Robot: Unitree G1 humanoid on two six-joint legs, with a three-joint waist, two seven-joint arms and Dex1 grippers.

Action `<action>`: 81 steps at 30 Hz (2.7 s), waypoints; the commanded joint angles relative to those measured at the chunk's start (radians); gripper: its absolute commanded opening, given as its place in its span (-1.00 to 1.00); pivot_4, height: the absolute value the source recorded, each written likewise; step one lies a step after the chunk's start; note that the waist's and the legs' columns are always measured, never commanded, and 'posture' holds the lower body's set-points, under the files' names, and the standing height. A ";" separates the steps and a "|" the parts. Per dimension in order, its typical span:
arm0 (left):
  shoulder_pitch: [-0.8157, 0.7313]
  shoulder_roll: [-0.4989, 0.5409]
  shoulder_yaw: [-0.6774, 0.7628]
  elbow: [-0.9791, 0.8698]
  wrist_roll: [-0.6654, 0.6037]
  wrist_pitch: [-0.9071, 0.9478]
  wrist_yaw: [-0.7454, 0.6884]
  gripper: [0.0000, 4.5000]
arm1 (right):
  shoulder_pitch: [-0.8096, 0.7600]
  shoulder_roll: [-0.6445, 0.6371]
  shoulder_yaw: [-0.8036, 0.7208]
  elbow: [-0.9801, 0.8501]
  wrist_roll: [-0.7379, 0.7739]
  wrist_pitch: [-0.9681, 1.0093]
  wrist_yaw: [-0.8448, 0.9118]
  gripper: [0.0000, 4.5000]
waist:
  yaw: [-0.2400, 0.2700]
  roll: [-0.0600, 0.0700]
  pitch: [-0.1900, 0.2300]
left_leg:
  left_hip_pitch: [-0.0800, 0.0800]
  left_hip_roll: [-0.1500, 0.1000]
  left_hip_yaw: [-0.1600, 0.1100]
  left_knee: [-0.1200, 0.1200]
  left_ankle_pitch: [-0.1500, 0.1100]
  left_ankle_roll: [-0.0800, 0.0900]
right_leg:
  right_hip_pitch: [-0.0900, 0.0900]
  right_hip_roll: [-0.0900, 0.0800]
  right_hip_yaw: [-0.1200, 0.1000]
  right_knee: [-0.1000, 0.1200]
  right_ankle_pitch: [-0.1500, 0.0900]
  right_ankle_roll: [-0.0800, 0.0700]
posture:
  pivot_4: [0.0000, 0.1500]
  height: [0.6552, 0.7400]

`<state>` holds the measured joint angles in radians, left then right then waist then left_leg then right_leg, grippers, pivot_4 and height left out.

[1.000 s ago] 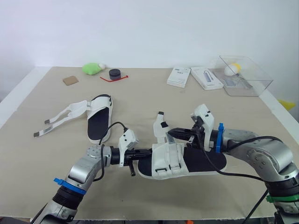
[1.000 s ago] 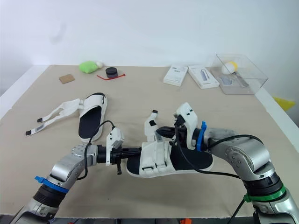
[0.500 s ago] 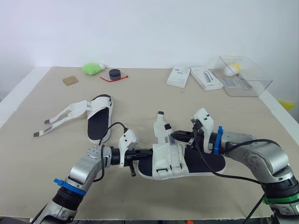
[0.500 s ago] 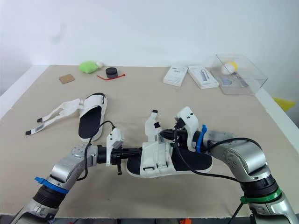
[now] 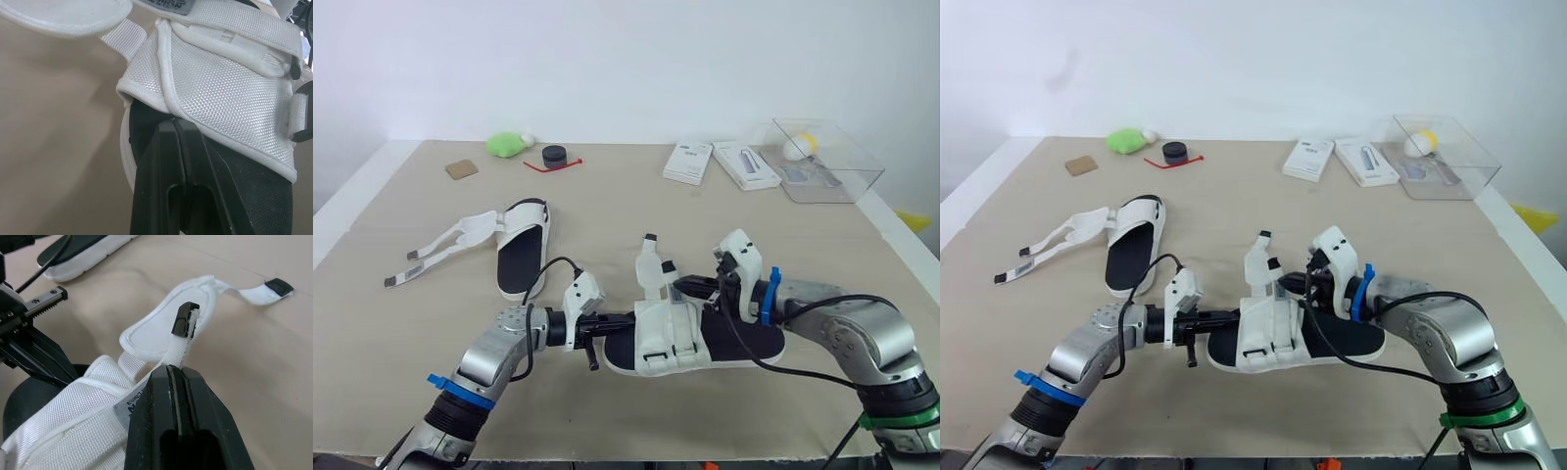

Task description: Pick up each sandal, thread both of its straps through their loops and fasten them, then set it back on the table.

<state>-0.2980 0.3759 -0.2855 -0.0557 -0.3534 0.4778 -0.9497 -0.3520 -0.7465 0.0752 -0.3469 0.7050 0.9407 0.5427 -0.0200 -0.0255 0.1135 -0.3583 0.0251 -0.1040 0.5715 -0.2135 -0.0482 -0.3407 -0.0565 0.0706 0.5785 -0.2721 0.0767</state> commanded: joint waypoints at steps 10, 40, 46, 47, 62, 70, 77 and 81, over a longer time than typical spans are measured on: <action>0.010 0.007 -0.020 0.062 0.031 0.015 0.004 -1.00 | -0.019 -0.006 -0.047 0.071 -0.120 0.101 -0.073 0.57 | 0.000 0.002 0.000 | -0.001 0.000 0.000 0.000 0.000 0.000 | -0.001 0.000 0.000 0.000 0.000 0.000 | 1.00 1.00; 0.005 -0.001 -0.008 0.073 0.035 0.006 0.014 -1.00 | -0.683 0.622 -0.725 0.863 -0.068 0.555 -0.496 0.99 | -0.006 0.010 0.003 | -0.009 -0.001 -0.003 -0.005 0.008 0.012 | -0.012 0.004 0.001 0.002 0.013 -0.003 | 1.00 1.00; 0.008 0.001 -0.011 0.070 0.038 0.006 0.017 -1.00 | -0.730 0.624 -0.685 1.016 -0.096 0.364 -0.459 0.59 | -0.010 0.010 0.003 | -0.010 -0.001 -0.003 -0.005 0.010 0.016 | -0.013 0.004 0.001 0.002 0.014 -0.003 | 1.00 1.00; 0.007 0.001 -0.011 0.070 0.038 0.006 0.018 -1.00 | -0.736 0.621 -0.678 1.036 -0.098 0.349 -0.454 0.36 | -0.010 0.010 0.003 | -0.010 -0.001 -0.003 -0.005 0.010 0.016 | -0.013 0.004 0.001 0.002 0.014 -0.003 | 1.00 1.00; 0.004 0.011 -0.016 0.080 0.043 -0.001 0.008 -1.00 | -0.483 0.491 -0.101 0.391 -0.106 0.093 0.094 -0.91 | -0.011 0.010 0.003 | -0.012 -0.002 -0.005 -0.005 0.010 0.016 | -0.014 0.006 0.001 0.004 0.015 -0.002 | 1.00 1.00; 0.000 0.014 -0.021 0.095 0.045 -0.010 -0.004 -1.00 | -0.166 0.316 0.055 0.054 -0.242 -0.516 0.465 -0.91 | -0.013 0.008 0.002 | -0.011 -0.002 -0.006 -0.005 0.010 0.013 | -0.014 0.005 0.001 0.003 0.012 0.000 | 1.00 1.00; -0.002 0.013 -0.024 0.104 0.045 -0.014 -0.009 -1.00 | -0.055 0.254 0.165 0.234 -0.490 -1.400 0.715 -0.91 | -0.012 0.007 0.003 | -0.010 -0.002 -0.006 -0.005 0.009 0.011 | -0.013 0.005 0.001 0.001 0.012 0.000 | 1.00 1.00; 0.000 0.015 -0.022 0.104 0.045 -0.013 -0.008 -1.00 | -0.086 0.210 0.259 0.423 -0.534 -1.905 0.828 -0.91 | -0.012 0.005 0.005 | -0.008 -0.002 -0.005 -0.005 0.011 0.008 | -0.010 0.005 0.001 0.001 0.012 0.000 | 1.00 1.00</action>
<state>-0.3205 0.3754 -0.2805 0.0029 -0.3527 0.4389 -0.9692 -0.4100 -0.5235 0.3096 0.0345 0.1805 -0.7656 1.3320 -0.0321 -0.0206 0.1188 -0.3662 0.0235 -0.1094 0.5664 -0.2026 -0.0404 -0.3501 -0.0516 0.0715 0.5792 -0.2598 0.0771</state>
